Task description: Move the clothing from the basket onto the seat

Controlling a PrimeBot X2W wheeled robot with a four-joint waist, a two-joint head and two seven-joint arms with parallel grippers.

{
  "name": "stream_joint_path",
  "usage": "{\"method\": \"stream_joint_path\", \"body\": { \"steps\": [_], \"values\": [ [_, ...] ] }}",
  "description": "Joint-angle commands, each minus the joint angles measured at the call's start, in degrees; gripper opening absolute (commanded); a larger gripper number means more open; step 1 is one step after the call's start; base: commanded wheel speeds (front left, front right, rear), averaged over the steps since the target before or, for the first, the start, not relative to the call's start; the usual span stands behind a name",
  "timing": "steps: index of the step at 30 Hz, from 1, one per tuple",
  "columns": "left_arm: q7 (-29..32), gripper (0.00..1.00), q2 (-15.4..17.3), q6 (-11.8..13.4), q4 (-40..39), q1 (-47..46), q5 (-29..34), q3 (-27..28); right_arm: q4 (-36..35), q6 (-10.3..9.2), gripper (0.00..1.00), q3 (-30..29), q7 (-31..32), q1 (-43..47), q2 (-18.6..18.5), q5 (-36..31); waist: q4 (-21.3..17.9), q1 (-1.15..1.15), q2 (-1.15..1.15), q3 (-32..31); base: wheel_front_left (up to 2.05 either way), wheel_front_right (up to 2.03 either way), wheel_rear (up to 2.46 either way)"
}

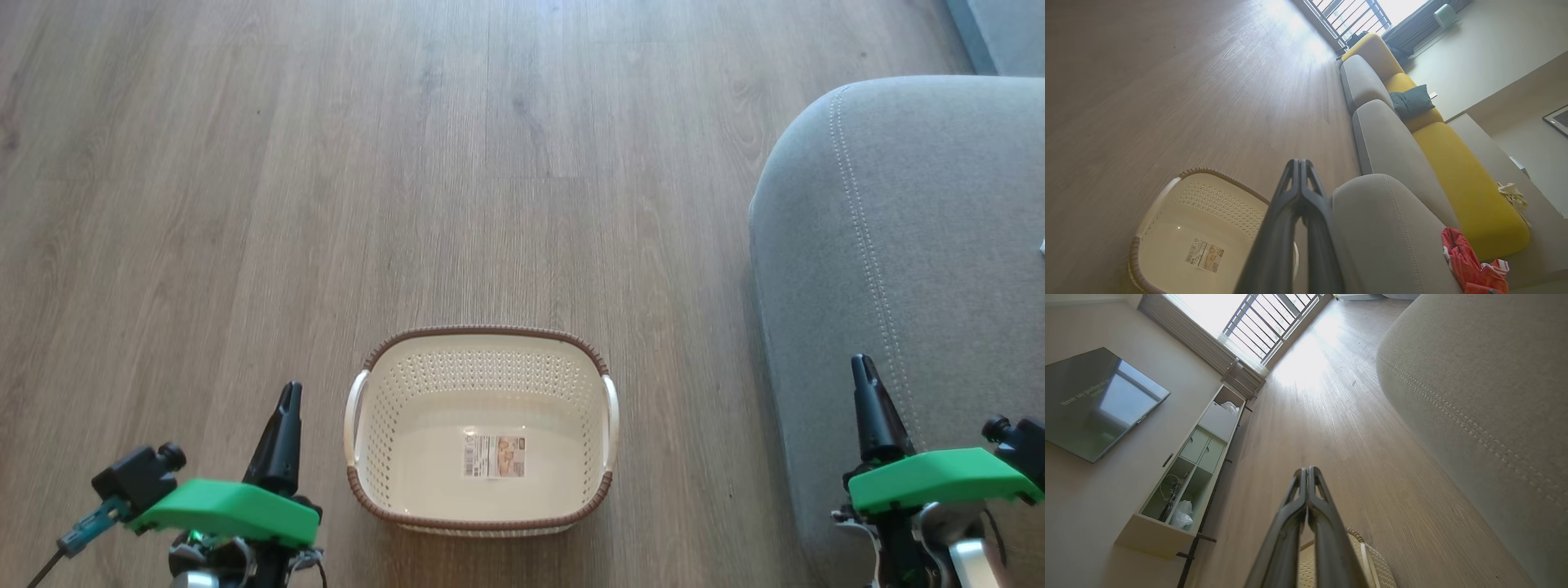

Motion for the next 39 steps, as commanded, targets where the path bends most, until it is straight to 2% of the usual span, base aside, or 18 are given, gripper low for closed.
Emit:
{"method": "stream_joint_path", "body": {
  "steps": [1,39],
  "values": [
    [0.3,0.0,0.81,-0.27,-1.53,-3.37,-1.68,1.45,-1.6,0.0,0.0,0.33,0.48,-2.93,-0.54,1.61,-0.06,0.0,0.0,-0.07,0.0,0.0,0.0],
    [6.75,0.0,0.92,-1.7,0.55,-4.81,-27.48,5.33,0.05,-0.01,0.0,-1.25,6.94,-4.48,-0.26,26.71,-1.69,0.0,0.0,-2.03,0.0,0.0,0.0]
  ]
}}
